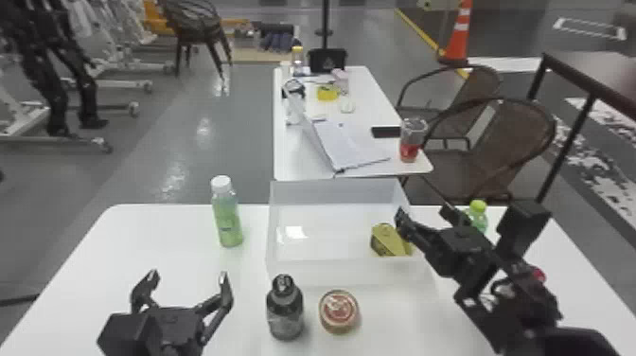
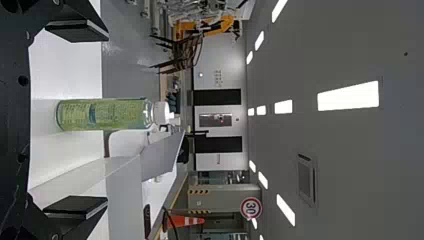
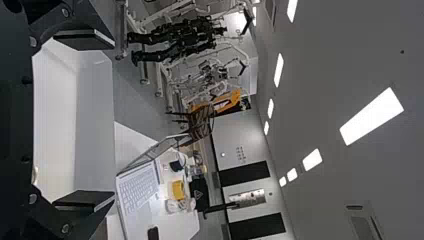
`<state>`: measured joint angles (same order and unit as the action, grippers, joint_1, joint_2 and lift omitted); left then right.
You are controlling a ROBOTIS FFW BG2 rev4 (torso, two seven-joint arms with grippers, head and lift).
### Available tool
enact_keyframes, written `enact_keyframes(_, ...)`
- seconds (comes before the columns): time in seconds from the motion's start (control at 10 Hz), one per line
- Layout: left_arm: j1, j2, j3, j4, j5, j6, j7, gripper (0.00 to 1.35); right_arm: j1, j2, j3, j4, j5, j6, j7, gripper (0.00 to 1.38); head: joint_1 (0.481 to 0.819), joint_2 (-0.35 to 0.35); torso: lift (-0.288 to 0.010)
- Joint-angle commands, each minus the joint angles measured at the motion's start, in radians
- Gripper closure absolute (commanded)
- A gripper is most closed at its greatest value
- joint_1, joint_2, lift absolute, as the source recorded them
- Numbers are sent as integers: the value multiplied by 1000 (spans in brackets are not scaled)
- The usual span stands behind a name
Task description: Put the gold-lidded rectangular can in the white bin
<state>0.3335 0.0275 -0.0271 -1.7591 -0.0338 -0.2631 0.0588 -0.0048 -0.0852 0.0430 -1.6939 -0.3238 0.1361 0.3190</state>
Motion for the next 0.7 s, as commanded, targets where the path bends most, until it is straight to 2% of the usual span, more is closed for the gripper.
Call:
enact_keyframes(0.0, 6, -1, 4, -2, 0, -2, 3, 142, 124, -1, 0, -23, 5, -72, 0, 219, 549, 0, -100)
enact_keyframes(0.1, 9, -4, 7, -2, 0, -5, 3, 142, 181, -1, -14, -41, 5, -98, 0, 219, 549, 0, -100)
enact_keyframes(0.3, 10, -4, 7, -2, -1, -5, 3, 142, 272, -1, -29, -96, 63, -145, -1, 222, 549, 0, -100)
enact_keyframes(0.4, 12, -4, 7, -2, -1, -7, 3, 142, 315, 1, -29, -112, 88, -179, -20, 222, 549, 0, -100)
enact_keyframes(0.6, 16, -4, 9, -3, -1, -7, 3, 142, 394, 22, -29, -138, 107, -230, -106, 222, 549, 0, -100)
